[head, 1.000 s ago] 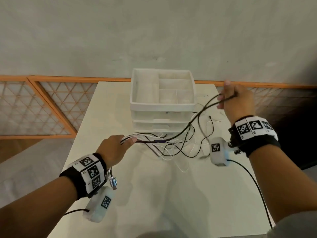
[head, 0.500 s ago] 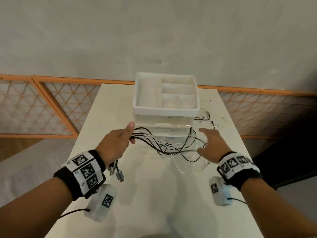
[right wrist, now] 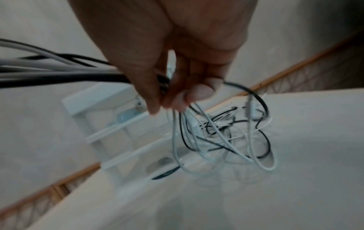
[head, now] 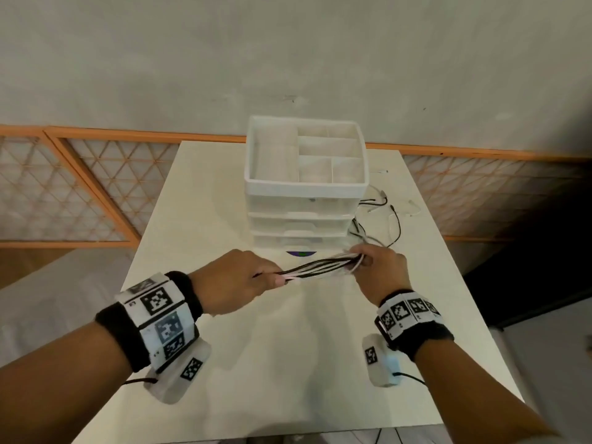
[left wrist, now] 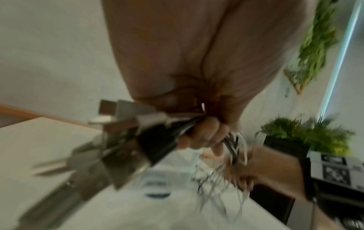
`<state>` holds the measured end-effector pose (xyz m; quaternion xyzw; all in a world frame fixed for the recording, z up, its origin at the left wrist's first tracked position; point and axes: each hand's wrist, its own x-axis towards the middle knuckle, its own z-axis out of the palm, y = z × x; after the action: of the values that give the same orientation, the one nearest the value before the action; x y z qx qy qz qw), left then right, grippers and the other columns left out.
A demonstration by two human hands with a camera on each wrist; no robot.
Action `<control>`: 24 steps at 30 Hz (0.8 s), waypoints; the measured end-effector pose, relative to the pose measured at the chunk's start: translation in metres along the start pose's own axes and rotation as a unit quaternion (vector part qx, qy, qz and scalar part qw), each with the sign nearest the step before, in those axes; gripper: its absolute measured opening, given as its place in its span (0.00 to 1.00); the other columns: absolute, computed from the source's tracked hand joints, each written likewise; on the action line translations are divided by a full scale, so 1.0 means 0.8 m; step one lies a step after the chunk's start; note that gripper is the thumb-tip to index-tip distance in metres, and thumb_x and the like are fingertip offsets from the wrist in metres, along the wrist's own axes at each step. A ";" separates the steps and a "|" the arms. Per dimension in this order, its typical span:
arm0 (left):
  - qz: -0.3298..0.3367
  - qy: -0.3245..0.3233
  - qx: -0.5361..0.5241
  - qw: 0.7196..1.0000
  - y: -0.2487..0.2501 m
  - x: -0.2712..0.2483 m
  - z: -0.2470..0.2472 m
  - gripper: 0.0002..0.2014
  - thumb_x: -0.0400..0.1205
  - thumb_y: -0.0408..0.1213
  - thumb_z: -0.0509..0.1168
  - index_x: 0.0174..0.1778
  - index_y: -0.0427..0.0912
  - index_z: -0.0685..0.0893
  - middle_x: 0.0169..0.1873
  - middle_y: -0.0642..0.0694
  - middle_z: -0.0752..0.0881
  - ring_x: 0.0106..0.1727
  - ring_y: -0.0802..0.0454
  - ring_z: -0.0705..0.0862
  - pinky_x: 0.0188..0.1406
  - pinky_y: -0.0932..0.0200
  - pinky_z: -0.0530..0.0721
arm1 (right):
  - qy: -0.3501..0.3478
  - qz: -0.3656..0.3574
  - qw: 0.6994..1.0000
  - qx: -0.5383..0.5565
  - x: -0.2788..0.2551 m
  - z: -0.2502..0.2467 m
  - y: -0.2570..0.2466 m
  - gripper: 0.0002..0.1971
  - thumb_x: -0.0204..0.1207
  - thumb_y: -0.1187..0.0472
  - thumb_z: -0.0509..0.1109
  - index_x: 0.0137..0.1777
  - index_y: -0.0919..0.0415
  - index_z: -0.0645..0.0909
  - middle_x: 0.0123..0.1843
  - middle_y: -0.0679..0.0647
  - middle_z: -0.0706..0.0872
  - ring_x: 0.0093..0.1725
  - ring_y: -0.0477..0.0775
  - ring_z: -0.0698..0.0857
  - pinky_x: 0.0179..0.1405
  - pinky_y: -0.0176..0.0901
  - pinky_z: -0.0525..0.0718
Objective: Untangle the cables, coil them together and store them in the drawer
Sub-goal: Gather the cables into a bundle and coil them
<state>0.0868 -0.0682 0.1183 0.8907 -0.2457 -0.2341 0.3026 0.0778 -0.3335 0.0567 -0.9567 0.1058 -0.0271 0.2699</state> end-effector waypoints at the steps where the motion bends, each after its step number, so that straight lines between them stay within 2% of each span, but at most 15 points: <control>1: -0.017 -0.003 0.027 0.999 -0.010 0.002 0.010 0.16 0.89 0.47 0.58 0.45 0.43 0.86 0.25 0.53 0.75 0.25 0.58 0.72 0.29 0.67 0.70 | 0.024 -0.006 1.000 0.011 -0.003 0.008 0.009 0.10 0.74 0.62 0.75 0.53 0.49 0.89 0.44 0.50 0.92 0.46 0.55 0.89 0.56 0.52 0.85; 2: -0.035 0.002 0.047 0.998 -0.020 0.003 0.022 0.15 0.89 0.46 0.58 0.42 0.46 0.84 0.25 0.53 0.76 0.27 0.57 0.73 0.30 0.66 0.69 | -0.003 0.000 1.000 0.016 -0.009 0.016 0.013 0.15 0.74 0.62 0.74 0.60 0.48 0.87 0.47 0.48 0.91 0.48 0.53 0.88 0.58 0.50 0.85; 3: -0.053 0.011 0.069 0.996 -0.029 0.004 0.033 0.14 0.89 0.45 0.58 0.39 0.50 0.82 0.26 0.53 0.78 0.30 0.55 0.75 0.33 0.63 0.71 | -0.065 0.014 0.998 0.004 -0.018 0.028 0.016 0.21 0.75 0.60 0.74 0.68 0.46 0.82 0.52 0.48 0.90 0.53 0.53 0.87 0.62 0.48 0.84; 5: -0.087 0.019 0.101 0.991 -0.043 0.003 0.051 0.13 0.89 0.45 0.57 0.41 0.53 0.82 0.31 0.51 0.82 0.37 0.47 0.80 0.39 0.54 0.75 | -0.179 0.044 0.981 -0.055 -0.039 0.046 0.014 0.34 0.75 0.54 0.73 0.81 0.43 0.67 0.61 0.48 0.85 0.64 0.54 0.83 0.68 0.48 0.80; 6: -0.093 0.017 0.111 0.989 -0.047 0.001 0.057 0.13 0.89 0.45 0.56 0.43 0.51 0.84 0.34 0.50 0.83 0.39 0.46 0.80 0.40 0.53 0.75 | -0.191 0.046 0.977 -0.078 -0.047 0.050 0.008 0.38 0.74 0.52 0.73 0.84 0.44 0.61 0.66 0.50 0.81 0.68 0.56 0.80 0.70 0.51 0.78; 9: -0.077 -0.008 0.114 0.990 -0.045 -0.005 0.064 0.15 0.90 0.45 0.55 0.41 0.46 0.81 0.33 0.48 0.82 0.37 0.45 0.78 0.39 0.52 0.75 | -0.098 -0.040 0.986 -0.132 -0.071 0.048 -0.039 0.47 0.68 0.44 0.74 0.84 0.44 0.52 0.78 0.55 0.63 0.78 0.59 0.66 0.76 0.58 0.69; 11: -0.067 -0.001 0.114 0.991 -0.040 -0.006 0.064 0.15 0.90 0.45 0.55 0.43 0.45 0.83 0.35 0.48 0.83 0.40 0.44 0.81 0.43 0.50 0.79 | -0.046 -0.119 0.981 -0.147 -0.084 0.050 -0.072 0.50 0.63 0.42 0.75 0.83 0.40 0.52 0.83 0.55 0.56 0.81 0.60 0.60 0.78 0.64 0.64; 12: -0.063 0.005 0.107 0.992 -0.037 -0.006 0.063 0.15 0.90 0.45 0.55 0.45 0.45 0.84 0.37 0.48 0.84 0.42 0.44 0.83 0.45 0.49 0.81 | -0.041 -0.151 0.977 -0.146 -0.090 0.057 -0.084 0.48 0.62 0.43 0.75 0.82 0.40 0.55 0.84 0.55 0.58 0.82 0.59 0.60 0.78 0.66 0.62; 14: -0.043 -0.003 0.084 0.995 -0.033 -0.011 0.059 0.14 0.90 0.44 0.56 0.54 0.45 0.86 0.43 0.47 0.87 0.46 0.45 0.84 0.50 0.49 0.82 | -0.087 -0.189 0.970 -0.128 -0.098 0.077 -0.093 0.37 0.66 0.44 0.73 0.76 0.42 0.67 0.77 0.51 0.73 0.81 0.57 0.67 0.79 0.67 0.60; 16: -0.023 -0.044 0.079 0.996 -0.034 -0.021 0.055 0.12 0.88 0.42 0.58 0.60 0.45 0.84 0.48 0.46 0.88 0.50 0.45 0.84 0.53 0.49 0.81 | -0.138 -0.158 0.973 -0.097 -0.102 0.094 -0.088 0.18 0.73 0.45 0.66 0.62 0.46 0.80 0.57 0.47 0.88 0.67 0.55 0.82 0.77 0.63 0.65; 17: -0.023 -0.063 0.095 0.993 -0.038 -0.027 0.053 0.11 0.87 0.41 0.60 0.61 0.45 0.83 0.50 0.47 0.87 0.51 0.45 0.84 0.55 0.49 0.79 | -0.147 -0.132 0.976 -0.093 -0.102 0.098 -0.083 0.13 0.76 0.44 0.63 0.53 0.48 0.83 0.49 0.48 0.90 0.57 0.56 0.86 0.74 0.61 0.69; 19: -0.048 -0.081 0.149 0.984 -0.053 -0.038 0.053 0.06 0.87 0.41 0.59 0.55 0.47 0.79 0.49 0.49 0.85 0.50 0.45 0.82 0.57 0.49 0.74 | -0.158 -0.078 0.977 -0.123 -0.103 0.099 -0.071 0.16 0.80 0.41 0.61 0.42 0.49 0.82 0.42 0.51 0.90 0.50 0.58 0.87 0.71 0.59 0.73; 21: -0.071 -0.096 0.154 0.981 -0.069 -0.045 0.058 0.05 0.88 0.40 0.56 0.51 0.48 0.77 0.49 0.48 0.83 0.50 0.45 0.80 0.56 0.48 0.73 | -0.158 -0.051 0.971 -0.174 -0.110 0.098 -0.068 0.17 0.81 0.37 0.60 0.43 0.46 0.82 0.46 0.50 0.89 0.58 0.56 0.85 0.76 0.62 0.66; 23: -0.070 -0.115 0.118 0.984 -0.076 -0.049 0.065 0.07 0.88 0.37 0.57 0.55 0.45 0.80 0.52 0.44 0.85 0.52 0.41 0.82 0.55 0.47 0.80 | -0.150 -0.060 0.970 -0.184 -0.122 0.101 -0.075 0.16 0.79 0.36 0.62 0.57 0.42 0.84 0.55 0.46 0.89 0.73 0.53 0.77 0.81 0.65 0.55; 24: -0.061 -0.119 0.104 0.985 -0.077 -0.051 0.068 0.08 0.87 0.37 0.57 0.56 0.44 0.81 0.52 0.43 0.86 0.52 0.40 0.83 0.55 0.46 0.82 | -0.149 -0.087 0.971 -0.168 -0.128 0.103 -0.085 0.17 0.79 0.38 0.64 0.64 0.40 0.81 0.59 0.45 0.89 0.75 0.52 0.75 0.82 0.65 0.55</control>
<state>0.0429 -0.0252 0.0502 0.8965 -0.2480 -0.3296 0.1618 -0.0008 -0.2128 0.0222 -0.9871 -0.0163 0.1104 0.1145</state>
